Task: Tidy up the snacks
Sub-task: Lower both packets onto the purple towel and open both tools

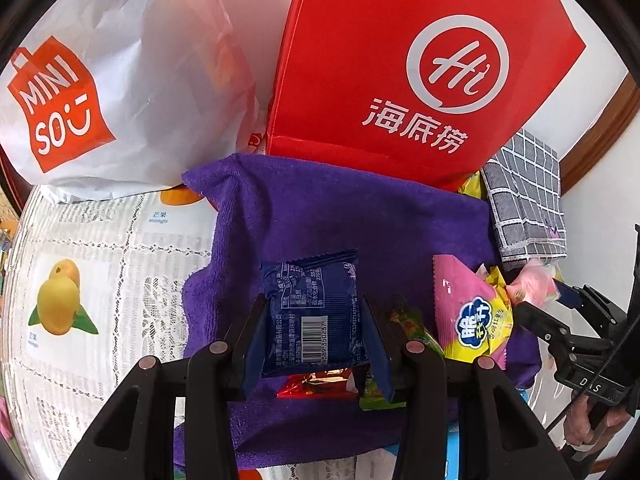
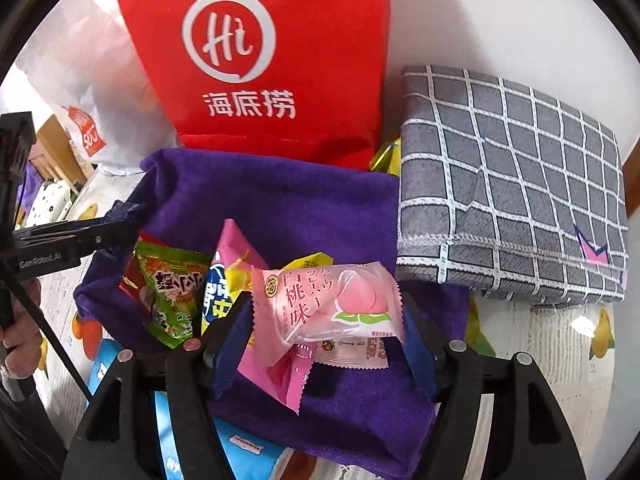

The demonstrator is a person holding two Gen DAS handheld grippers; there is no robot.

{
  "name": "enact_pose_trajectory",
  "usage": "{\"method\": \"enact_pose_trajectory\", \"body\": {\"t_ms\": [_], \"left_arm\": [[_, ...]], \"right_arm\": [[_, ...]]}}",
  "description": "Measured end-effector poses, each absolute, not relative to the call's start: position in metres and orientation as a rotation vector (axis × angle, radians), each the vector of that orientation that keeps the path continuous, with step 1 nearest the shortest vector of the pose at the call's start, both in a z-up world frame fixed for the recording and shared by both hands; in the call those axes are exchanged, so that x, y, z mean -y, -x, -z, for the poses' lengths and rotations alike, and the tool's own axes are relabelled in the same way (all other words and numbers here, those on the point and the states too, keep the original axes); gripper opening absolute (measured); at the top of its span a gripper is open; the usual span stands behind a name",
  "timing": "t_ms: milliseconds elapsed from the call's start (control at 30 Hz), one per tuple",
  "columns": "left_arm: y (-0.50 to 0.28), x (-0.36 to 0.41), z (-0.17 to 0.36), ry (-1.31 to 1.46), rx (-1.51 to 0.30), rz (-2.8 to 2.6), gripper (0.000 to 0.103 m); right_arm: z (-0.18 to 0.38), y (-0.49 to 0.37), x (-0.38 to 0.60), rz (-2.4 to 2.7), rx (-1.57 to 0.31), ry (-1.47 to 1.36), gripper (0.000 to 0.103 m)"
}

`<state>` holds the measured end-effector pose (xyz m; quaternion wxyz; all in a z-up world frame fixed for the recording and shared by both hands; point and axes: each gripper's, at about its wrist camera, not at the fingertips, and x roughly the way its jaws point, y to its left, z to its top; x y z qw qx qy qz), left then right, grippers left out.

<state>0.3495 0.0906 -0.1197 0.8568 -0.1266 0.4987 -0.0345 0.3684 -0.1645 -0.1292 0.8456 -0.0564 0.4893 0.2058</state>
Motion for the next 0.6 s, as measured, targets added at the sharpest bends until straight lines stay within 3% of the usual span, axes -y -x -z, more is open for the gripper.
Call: {"method": "enact_pose_trajectory", "body": {"t_ms": [467, 600], "left_arm": [[-0.351, -0.090, 0.120, 0.293, -1.055, 0.112, 0.043], [-0.350, -0.088, 0.115, 0.290, -1.045, 0.126, 0.052]], "right_arm": [[0.088, -0.354, 0.175, -0.480, -0.883, 0.020, 0.074], [0.081, -0.348, 0.176, -0.484, -0.856, 0.017, 0.074]]}}
